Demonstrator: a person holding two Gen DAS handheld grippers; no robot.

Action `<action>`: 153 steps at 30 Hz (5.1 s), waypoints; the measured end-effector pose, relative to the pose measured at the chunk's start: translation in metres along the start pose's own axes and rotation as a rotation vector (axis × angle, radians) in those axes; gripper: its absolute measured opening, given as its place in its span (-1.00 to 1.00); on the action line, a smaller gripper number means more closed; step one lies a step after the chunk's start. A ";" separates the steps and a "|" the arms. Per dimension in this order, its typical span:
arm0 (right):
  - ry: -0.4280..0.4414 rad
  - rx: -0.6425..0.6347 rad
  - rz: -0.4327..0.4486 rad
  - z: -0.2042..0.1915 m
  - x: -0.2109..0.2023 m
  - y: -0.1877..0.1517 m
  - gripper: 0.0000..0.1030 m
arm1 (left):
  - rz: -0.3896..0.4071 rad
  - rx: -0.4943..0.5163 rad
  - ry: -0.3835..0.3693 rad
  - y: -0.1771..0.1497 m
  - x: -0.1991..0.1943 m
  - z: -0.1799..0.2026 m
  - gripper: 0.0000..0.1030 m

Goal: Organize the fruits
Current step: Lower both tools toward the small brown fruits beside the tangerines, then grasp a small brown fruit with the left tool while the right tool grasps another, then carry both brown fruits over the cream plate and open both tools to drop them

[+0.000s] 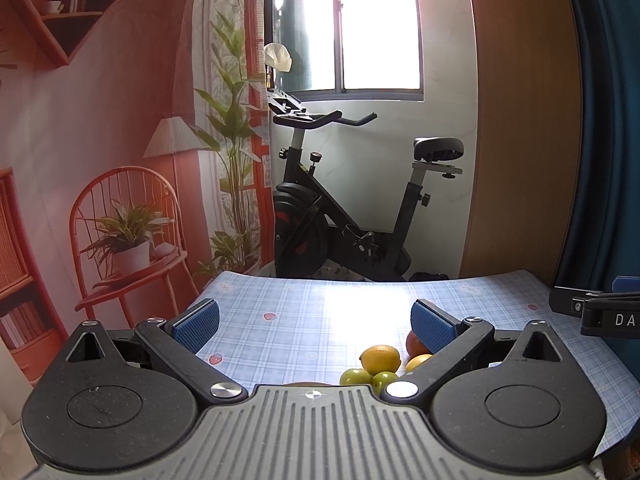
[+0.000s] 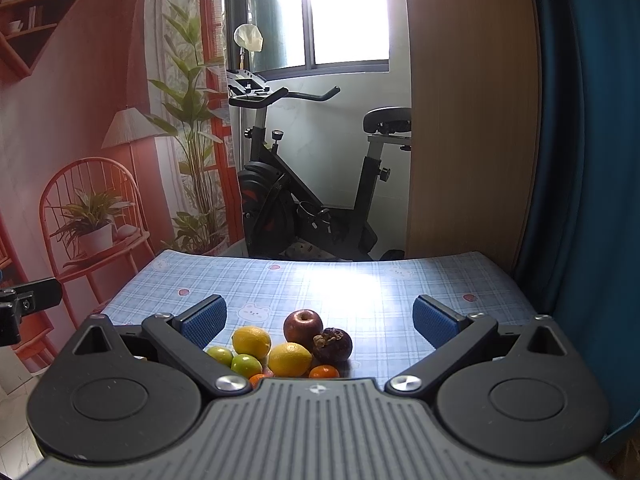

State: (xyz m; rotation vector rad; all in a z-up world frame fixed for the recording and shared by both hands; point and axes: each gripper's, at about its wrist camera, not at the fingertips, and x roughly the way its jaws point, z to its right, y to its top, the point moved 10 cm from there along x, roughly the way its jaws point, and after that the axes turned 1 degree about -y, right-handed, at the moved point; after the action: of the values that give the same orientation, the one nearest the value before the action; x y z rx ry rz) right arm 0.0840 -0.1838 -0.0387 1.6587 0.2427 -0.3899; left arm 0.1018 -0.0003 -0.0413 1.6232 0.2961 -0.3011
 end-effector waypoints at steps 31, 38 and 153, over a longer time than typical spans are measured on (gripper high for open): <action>0.054 0.037 -0.018 0.034 0.140 -0.098 1.00 | -0.164 -0.106 -0.057 -0.076 0.135 -0.004 0.89; 0.054 -0.089 -0.076 0.022 0.144 -0.129 0.95 | -0.217 -0.116 -0.074 -0.099 0.145 0.003 0.74; 0.289 -0.131 -0.266 -0.034 0.145 -0.165 -0.41 | -0.398 -0.275 -0.203 -0.160 0.167 -0.032 -0.51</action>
State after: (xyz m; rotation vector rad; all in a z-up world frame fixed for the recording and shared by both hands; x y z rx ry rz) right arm 0.1581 -0.1387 -0.2433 1.5534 0.6952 -0.3240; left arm 0.1989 0.0447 -0.2492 1.2440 0.4832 -0.6934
